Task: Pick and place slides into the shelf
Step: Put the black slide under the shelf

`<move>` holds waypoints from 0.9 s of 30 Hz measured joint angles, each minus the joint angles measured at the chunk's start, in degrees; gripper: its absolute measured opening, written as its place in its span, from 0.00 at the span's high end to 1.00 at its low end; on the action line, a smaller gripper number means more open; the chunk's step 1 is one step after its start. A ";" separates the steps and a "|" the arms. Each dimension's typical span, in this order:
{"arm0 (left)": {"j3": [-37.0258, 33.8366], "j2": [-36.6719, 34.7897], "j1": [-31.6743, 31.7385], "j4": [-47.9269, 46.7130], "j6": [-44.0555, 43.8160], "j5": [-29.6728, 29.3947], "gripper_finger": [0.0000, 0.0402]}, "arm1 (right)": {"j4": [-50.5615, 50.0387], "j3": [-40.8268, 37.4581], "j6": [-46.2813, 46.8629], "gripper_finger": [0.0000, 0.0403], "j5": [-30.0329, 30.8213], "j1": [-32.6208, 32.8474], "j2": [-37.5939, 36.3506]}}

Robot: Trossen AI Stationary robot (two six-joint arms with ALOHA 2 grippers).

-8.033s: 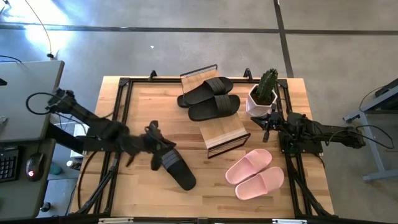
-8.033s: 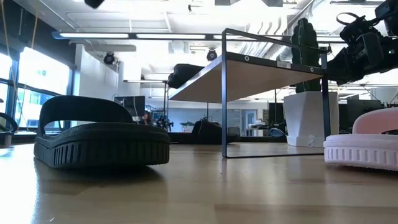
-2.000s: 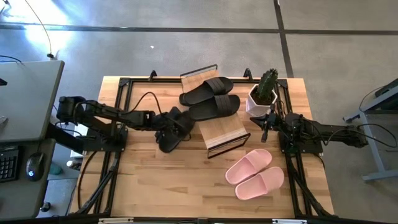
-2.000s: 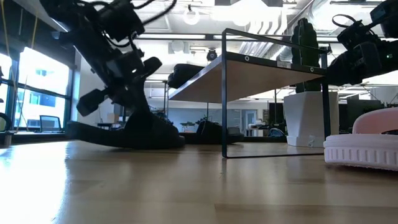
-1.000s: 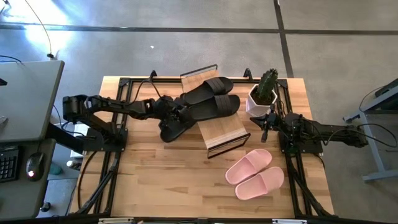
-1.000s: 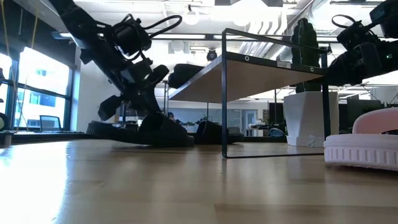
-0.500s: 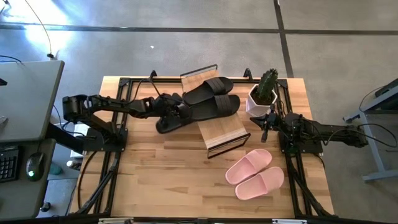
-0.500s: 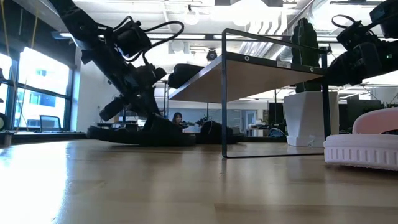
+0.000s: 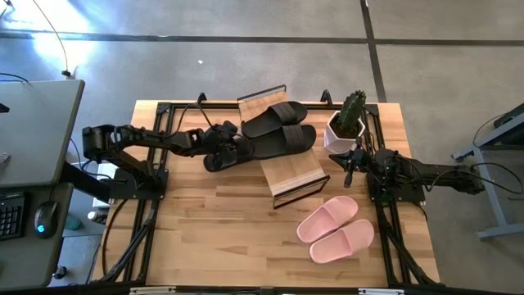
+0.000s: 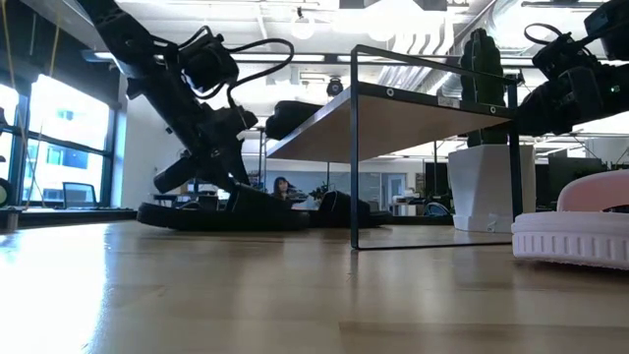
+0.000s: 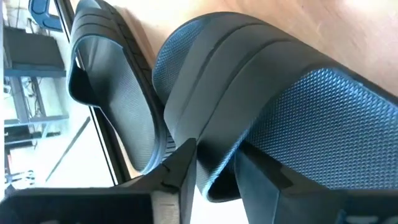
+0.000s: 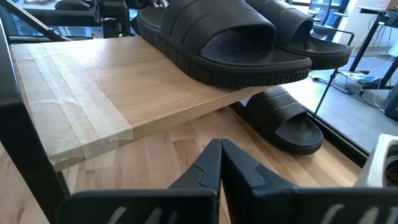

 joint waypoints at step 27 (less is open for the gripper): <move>7.49 -11.92 -14.32 -29.05 -35.27 -26.62 0.65 | -0.03 0.00 -0.32 1.00 -0.65 0.01 0.02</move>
